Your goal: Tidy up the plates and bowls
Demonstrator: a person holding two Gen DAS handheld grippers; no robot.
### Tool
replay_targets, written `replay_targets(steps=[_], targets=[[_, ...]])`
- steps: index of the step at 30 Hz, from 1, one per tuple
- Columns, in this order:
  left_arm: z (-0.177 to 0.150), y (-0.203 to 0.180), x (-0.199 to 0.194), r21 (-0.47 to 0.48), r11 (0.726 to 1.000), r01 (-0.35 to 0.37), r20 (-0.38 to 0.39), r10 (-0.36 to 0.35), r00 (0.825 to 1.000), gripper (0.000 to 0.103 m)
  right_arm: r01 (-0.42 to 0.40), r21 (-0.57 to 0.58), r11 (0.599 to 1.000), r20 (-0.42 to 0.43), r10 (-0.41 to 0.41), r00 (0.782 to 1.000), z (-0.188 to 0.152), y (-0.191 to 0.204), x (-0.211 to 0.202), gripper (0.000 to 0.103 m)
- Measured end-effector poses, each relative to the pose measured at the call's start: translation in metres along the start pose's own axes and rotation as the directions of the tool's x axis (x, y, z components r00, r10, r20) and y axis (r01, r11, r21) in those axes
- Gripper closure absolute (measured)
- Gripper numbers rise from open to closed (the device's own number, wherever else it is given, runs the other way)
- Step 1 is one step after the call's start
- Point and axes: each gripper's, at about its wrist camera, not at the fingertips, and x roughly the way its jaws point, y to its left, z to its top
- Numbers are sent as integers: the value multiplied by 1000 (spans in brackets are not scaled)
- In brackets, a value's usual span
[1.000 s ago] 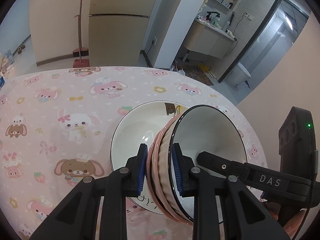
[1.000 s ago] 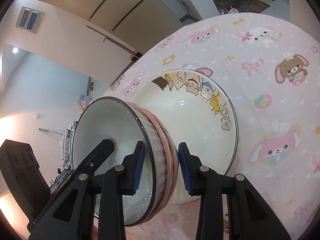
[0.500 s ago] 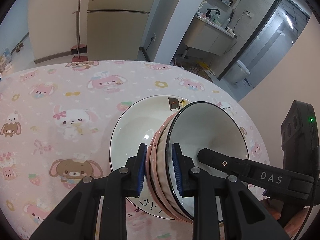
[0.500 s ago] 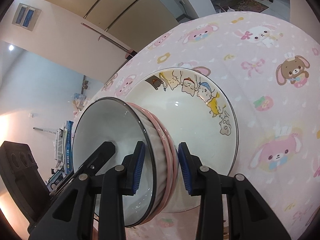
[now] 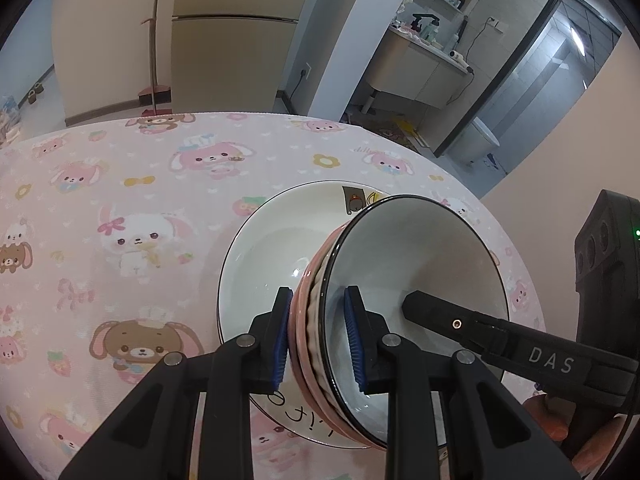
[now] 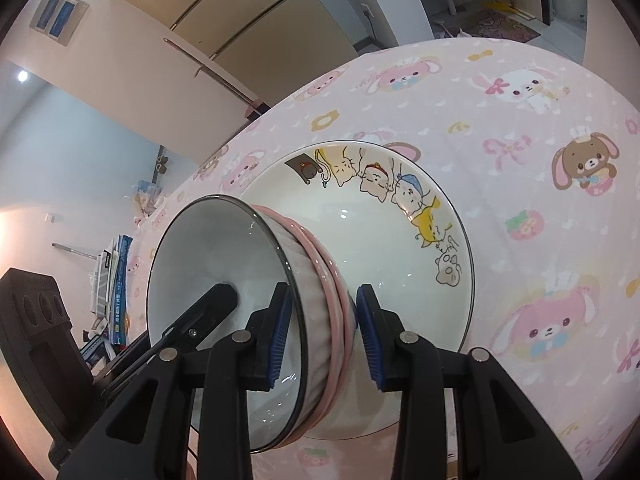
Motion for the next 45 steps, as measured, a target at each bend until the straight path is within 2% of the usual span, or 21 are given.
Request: replay_targets(steps=[8,12,21,28,33,36,37,39,40,41,43,45], targets=[[-4,0,-2,34,999,2,25,-3,1000,77,4,-39,999,4,-3,1000,0,2,1,68],[-4,-2,-15,60,997,-42,90,36,995,77,17,-64,998,11,-16,1000,-2,6,0,68],[-7,0,-43,92,993,-74,176,57,983,73,65,-92,994,109,-55,993,-1,17,-28,67],[-16,-7,-92,125,987,-96,274,59,960,73,107,-114,988,195,-83,977,-4,31,-61,66],[-25,-16,-139,158,981,-116,365,51,929,73,146,-174,974,291,-90,952,-19,51,-94,66],[-35,-18,-167,180,973,-148,432,57,900,73,156,-228,961,335,-73,939,-32,64,-115,64],[-39,-18,-174,180,970,-162,446,66,893,69,165,-247,955,346,-72,935,-37,69,-121,63],[-48,-15,-191,173,970,-172,483,69,873,53,192,-291,937,378,-72,923,-49,79,-133,62],[-54,-13,-201,170,971,-170,512,61,857,38,208,-312,927,407,-67,911,-56,84,-142,61],[-59,-11,-209,166,970,-177,536,62,842,32,220,-332,917,441,-55,896,-64,89,-150,58],[-70,-8,-223,165,965,-203,580,72,811,31,242,-368,898,524,-15,851,-81,98,-168,51],[-79,-6,-236,177,958,-223,602,74,795,24,245,-393,887,580,32,814,-96,105,-182,44]])
